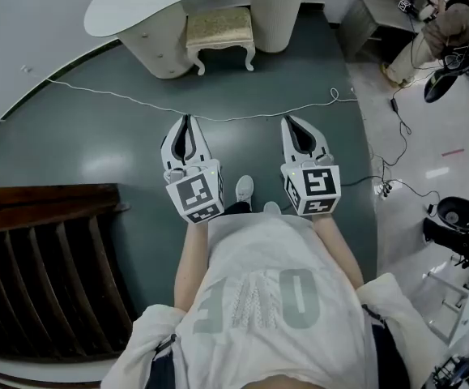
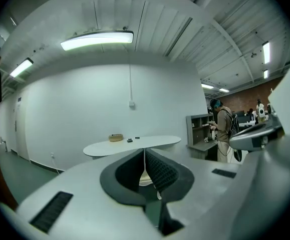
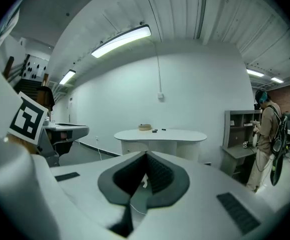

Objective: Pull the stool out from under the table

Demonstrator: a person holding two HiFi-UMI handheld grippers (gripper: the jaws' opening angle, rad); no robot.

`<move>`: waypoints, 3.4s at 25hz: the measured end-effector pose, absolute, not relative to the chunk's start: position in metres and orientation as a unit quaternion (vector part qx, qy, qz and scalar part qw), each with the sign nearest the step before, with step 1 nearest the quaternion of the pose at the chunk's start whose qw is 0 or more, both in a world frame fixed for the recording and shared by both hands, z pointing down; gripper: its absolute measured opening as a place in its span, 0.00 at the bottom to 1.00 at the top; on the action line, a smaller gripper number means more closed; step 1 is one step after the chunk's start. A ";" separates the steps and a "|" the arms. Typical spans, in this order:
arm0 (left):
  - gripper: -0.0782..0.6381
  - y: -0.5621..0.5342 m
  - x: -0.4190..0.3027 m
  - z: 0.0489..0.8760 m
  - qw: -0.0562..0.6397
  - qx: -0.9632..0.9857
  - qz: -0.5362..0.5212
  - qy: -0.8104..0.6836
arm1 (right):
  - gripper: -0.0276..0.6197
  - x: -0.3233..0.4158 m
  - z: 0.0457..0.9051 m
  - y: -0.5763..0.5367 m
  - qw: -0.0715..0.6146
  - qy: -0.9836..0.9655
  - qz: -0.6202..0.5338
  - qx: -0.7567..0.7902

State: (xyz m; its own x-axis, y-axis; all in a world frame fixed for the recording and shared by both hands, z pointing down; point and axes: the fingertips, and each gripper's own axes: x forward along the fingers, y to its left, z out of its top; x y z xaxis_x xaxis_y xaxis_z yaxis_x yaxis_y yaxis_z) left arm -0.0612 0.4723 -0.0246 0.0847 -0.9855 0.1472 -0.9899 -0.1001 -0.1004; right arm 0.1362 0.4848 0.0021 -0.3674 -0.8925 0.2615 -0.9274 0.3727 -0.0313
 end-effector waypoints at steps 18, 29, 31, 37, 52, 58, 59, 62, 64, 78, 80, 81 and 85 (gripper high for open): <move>0.16 0.406 -0.155 0.033 0.080 0.711 0.079 -0.695 | 0.09 0.091 0.033 0.427 0.121 -0.794 0.135 0.580; 0.16 0.330 -0.140 0.028 0.056 0.720 0.101 -0.685 | 0.09 0.105 0.040 0.334 0.096 -0.795 0.129 0.585; 0.16 0.305 -0.139 0.023 0.052 0.720 0.097 -0.686 | 0.09 0.106 0.037 0.305 0.089 -0.796 0.127 0.585; 0.16 0.217 -0.130 0.012 0.034 0.710 0.097 -0.697 | 0.09 0.115 0.035 0.214 0.081 -0.801 0.124 0.580; 0.16 0.029 -0.115 0.000 0.017 0.701 0.097 -0.706 | 0.09 0.112 0.039 0.014 0.098 -0.833 0.099 0.536; 0.16 0.007 -0.125 0.006 0.035 0.709 0.098 -0.697 | 0.09 0.091 0.051 -0.008 0.082 -0.836 0.178 0.512; 0.16 0.003 -0.127 0.006 0.034 0.713 0.098 -0.694 | 0.09 0.089 0.052 -0.009 0.086 -0.833 0.178 0.516; 0.16 -0.011 -0.131 -0.001 0.027 0.720 0.092 -0.687 | 0.09 0.089 0.042 -0.015 0.095 -0.824 0.136 0.542; 0.16 -0.021 -0.131 -0.006 0.021 0.726 0.090 -0.681 | 0.09 0.090 0.037 -0.024 0.089 -0.817 0.128 0.556; 0.16 -0.049 -0.123 0.007 0.040 0.736 0.107 -0.668 | 0.09 0.103 0.025 -0.064 0.090 -0.803 0.103 0.580; 0.16 -0.050 -0.121 0.008 0.045 0.736 0.102 -0.668 | 0.09 0.100 0.028 -0.065 0.087 -0.806 0.108 0.575; 0.16 -0.050 -0.121 0.008 0.046 0.735 0.098 -0.669 | 0.09 0.098 0.029 -0.065 0.086 -0.811 0.112 0.568; 0.51 -0.058 -0.117 0.008 0.060 0.741 0.075 -0.665 | 0.47 0.087 0.036 -0.064 0.082 -0.831 0.143 0.531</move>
State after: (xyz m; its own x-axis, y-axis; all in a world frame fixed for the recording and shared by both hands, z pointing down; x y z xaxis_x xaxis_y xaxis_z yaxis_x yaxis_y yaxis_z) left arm -0.1165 -0.0579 0.0077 0.1047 -0.9761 0.1904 -0.9940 -0.1088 -0.0111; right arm 0.0867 -0.0637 0.0364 -0.4235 -0.8587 0.2887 -0.9058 0.3959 -0.1512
